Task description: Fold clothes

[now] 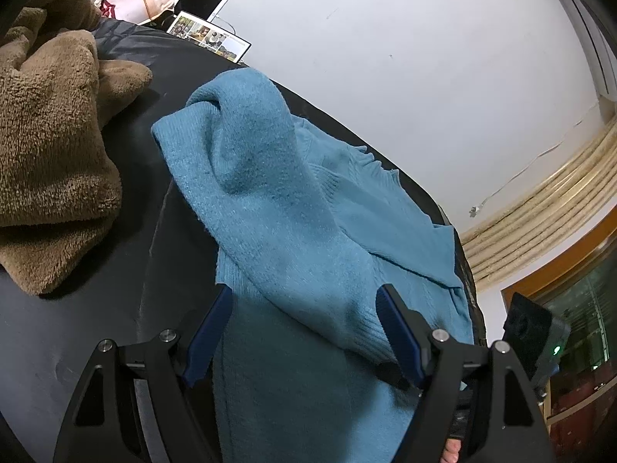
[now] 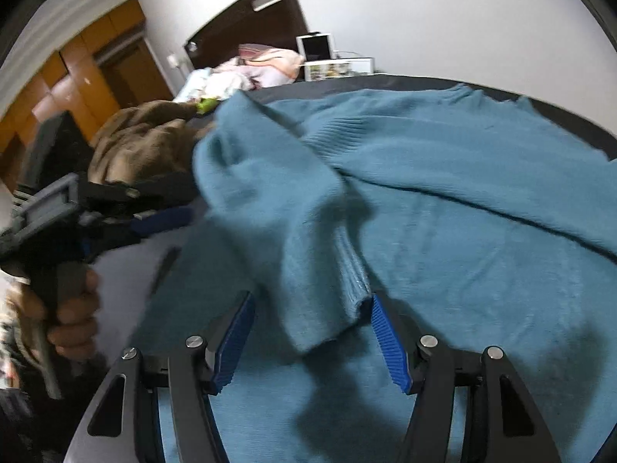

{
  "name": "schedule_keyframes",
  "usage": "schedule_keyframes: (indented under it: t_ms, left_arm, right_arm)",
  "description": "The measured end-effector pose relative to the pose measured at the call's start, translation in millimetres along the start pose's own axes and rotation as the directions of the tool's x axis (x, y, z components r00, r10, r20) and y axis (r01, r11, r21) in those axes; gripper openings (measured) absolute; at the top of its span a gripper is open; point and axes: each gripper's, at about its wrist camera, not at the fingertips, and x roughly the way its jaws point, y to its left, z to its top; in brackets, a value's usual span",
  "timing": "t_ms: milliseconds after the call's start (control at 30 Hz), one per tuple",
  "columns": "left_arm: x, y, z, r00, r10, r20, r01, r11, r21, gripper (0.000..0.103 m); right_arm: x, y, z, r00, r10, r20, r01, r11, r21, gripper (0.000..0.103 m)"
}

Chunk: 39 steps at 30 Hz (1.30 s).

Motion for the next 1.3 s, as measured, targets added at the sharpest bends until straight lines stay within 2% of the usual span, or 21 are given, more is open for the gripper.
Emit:
schedule_keyframes:
  t_ms: [133, 233, 367, 400, 433, 467, 567, 700, 867, 1033, 1167, 1300]
  left_arm:
    - [1, 1, 0, 1.0, -0.002, -0.003, 0.002, 1.0, -0.006, 0.08]
    - [0, 1, 0, 1.0, -0.006, -0.002, 0.006, 1.0, -0.01, 0.08]
    - [1, 1, 0, 1.0, -0.008, -0.003, 0.008, 1.0, -0.016, 0.08]
    - [1, 1, 0, 1.0, -0.008, -0.003, 0.008, 1.0, -0.018, 0.08]
    - [1, 2, 0, 1.0, -0.008, -0.003, 0.008, 1.0, -0.019, 0.08]
    - [1, 2, -1, 1.0, -0.007, -0.003, 0.007, 1.0, -0.021, 0.08]
    - [2, 3, 0, 1.0, 0.002, 0.003, -0.002, 1.0, -0.027, 0.08]
    - [3, 6, 1, 1.0, 0.023, 0.013, -0.022, 0.999, -0.035, 0.08]
    - [6, 7, 2, 0.997, 0.067, 0.024, -0.066, 0.997, -0.029, 0.08]
    - [12, 8, 1, 0.995, 0.1, 0.018, -0.1, 0.995, -0.017, 0.08]
    - [17, 9, 3, 0.991, 0.129, 0.017, -0.129, 0.992, -0.01, 0.08]
    - [21, 4, 3, 0.986, 0.164, 0.029, -0.165, 0.986, 0.03, 0.08]
  right_arm:
    - [3, 7, 0, 1.0, 0.019, 0.002, -0.019, 1.0, -0.003, 0.063]
    - [14, 12, -1, 0.99, -0.14, -0.019, 0.139, 0.989, -0.058, 0.063]
    - [20, 27, -6, 0.973, -0.233, -0.005, 0.229, 0.959, -0.165, 0.062]
    - [20, 29, -7, 0.971, -0.241, -0.002, 0.236, 0.955, -0.181, 0.059]
    - [20, 31, -8, 0.969, -0.248, 0.002, 0.244, 0.95, -0.196, 0.043]
    - [20, 32, -8, 0.969, -0.246, 0.002, 0.241, 0.949, -0.203, 0.033]
    - [19, 36, -7, 0.968, -0.25, 0.005, 0.244, 0.943, -0.225, 0.023]
    - [8, 38, 4, 0.958, -0.281, 0.056, 0.286, 0.929, -0.233, 0.021]
    - [-29, 28, 48, 0.906, -0.365, 0.213, 0.406, 0.891, -0.2, 0.021]
    - [-66, 10, 91, 0.822, -0.45, 0.349, 0.523, 0.84, -0.147, 0.021]
    - [-83, -20, 108, 0.775, -0.512, 0.371, 0.572, 0.818, -0.065, 0.021]
    - [-83, -62, 109, 0.754, -0.566, 0.333, 0.602, 0.799, -0.004, 0.021]
